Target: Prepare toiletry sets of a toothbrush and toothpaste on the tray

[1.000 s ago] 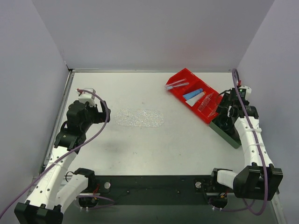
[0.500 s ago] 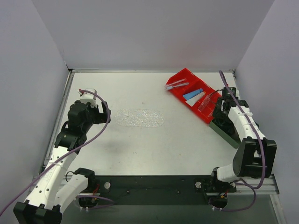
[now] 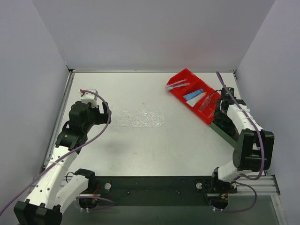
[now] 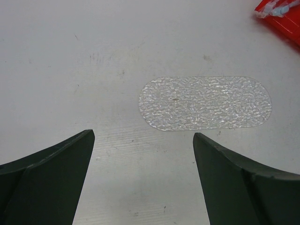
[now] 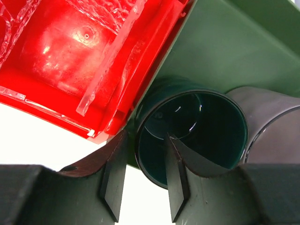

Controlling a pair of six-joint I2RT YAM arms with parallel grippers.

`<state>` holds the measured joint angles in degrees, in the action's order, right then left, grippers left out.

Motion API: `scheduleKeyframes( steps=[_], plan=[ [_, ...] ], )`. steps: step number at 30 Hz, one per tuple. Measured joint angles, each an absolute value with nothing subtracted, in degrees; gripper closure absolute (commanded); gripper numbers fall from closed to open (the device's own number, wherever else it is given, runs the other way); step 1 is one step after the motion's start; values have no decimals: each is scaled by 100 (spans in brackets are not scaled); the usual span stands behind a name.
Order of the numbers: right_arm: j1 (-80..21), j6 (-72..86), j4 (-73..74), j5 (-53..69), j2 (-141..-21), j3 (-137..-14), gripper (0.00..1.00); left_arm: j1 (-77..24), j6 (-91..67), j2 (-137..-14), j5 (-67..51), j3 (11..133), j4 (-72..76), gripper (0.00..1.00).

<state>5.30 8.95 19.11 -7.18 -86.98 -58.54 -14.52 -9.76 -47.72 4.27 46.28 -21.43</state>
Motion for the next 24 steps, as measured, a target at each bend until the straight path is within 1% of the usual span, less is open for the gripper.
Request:
scheduleKeyframes(
  steps=[1, 6, 9, 10, 13, 24],
  plan=[
    [532, 891, 1892, -716, -8729, -5854, 73, -1452, -974, -4781, 427, 4628, -2143, 3],
    [591, 880, 1820, -663, -8890, -5852, 80, -1452, -969, -4797, 429, 4600, -2150, 3],
    [593, 886, 1798, -613, -8899, -5852, 90, -1452, -958, -4814, 432, 4598, -2147, 3],
    [591, 886, 1785, -607, -8899, -5852, 94, -1452, -956, -4823, 432, 4598, -2147, 3],
    [593, 904, 1802, -646, -8899, -5852, 100, -1452, -952, -4829, 438, 4598, -2147, 2],
    [591, 921, 1953, -722, -8838, -5852, 100, -1452, -913, -4866, 471, 4598, -2147, 3]
  ],
)
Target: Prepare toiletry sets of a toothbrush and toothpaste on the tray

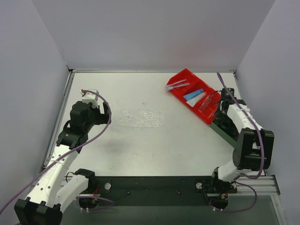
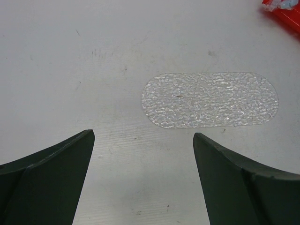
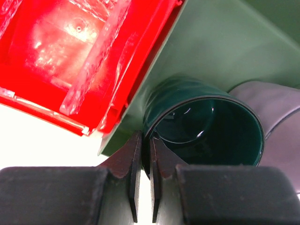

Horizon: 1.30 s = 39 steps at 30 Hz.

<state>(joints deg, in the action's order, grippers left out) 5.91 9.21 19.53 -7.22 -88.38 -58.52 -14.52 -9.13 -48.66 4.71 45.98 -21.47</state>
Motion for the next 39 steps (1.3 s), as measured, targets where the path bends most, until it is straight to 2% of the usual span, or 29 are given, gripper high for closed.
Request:
scheduleKeyframes(
  steps=[24, 32, 39],
  plan=[
    [-738, 899, 3140, -1179, -7057, -6584, 100, -1452, -873, -4871, 436, 4589, -2143, 2],
    [-1695, 1048, 3286, -998, -6897, -6818, 100, -1455, -873, -4718, 298, 4536, -2128, 2],
    [-2917, 1282, 3264, -1087, -7446, -7284, 100, -1455, -873, -4720, 279, 4534, -2128, 2]
  ],
)
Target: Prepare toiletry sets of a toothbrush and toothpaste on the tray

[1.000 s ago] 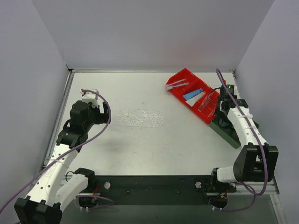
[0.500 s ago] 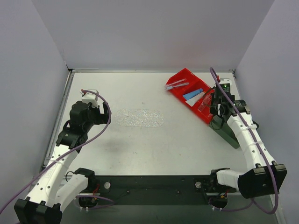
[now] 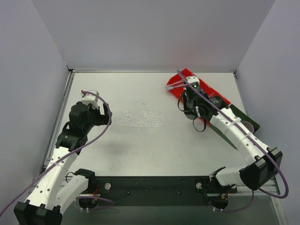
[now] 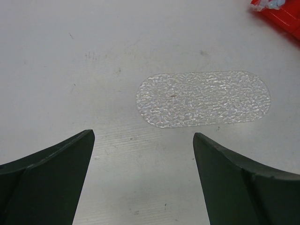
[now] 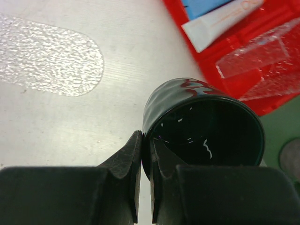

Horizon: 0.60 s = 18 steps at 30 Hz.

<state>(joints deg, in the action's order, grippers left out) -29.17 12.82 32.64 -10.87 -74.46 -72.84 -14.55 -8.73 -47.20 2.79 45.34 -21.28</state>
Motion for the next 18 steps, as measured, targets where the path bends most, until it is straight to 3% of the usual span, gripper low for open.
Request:
scheduleKeyframes(
  steps=[9, 18],
  plan=[
    [-4051, 1660, 2934, -1140, -9225, -8108, 100, -1452, -875, -4722, 307, 4534, -2132, 3],
    [-4427, 1804, 2613, -947, -10475, -8858, 100, -1455, -875, -4729, 322, 4534, -2134, 3]
  ],
)
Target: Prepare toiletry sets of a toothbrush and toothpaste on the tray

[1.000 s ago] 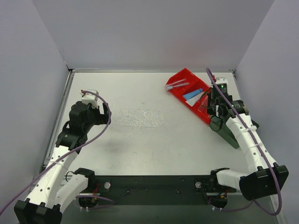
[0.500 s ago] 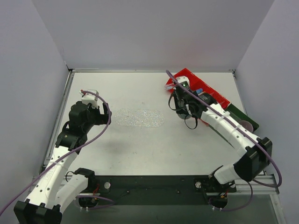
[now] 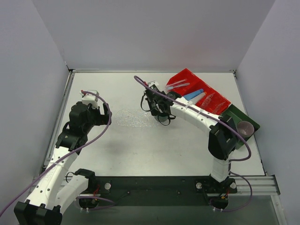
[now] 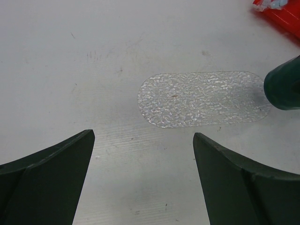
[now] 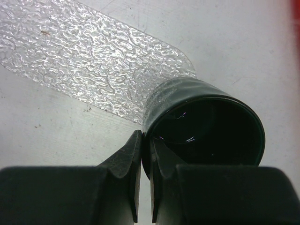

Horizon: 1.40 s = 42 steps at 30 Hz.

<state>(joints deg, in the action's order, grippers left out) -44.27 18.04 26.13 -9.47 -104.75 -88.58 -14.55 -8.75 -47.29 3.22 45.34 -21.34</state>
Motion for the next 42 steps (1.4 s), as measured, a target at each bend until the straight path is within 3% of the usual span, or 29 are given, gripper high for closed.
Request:
scheduleKeyframes(
  steps=[21, 42],
  plan=[
    [-4202, 646, 2510, 311, -11056, -9050, 100, -1455, -875, -4733, 318, 4534, -2132, 3],
    [-4023, 45, 2480, 495, -11124, -9050, 100, -1455, -875, -4770, 318, 4534, -2132, 3]
  ],
)
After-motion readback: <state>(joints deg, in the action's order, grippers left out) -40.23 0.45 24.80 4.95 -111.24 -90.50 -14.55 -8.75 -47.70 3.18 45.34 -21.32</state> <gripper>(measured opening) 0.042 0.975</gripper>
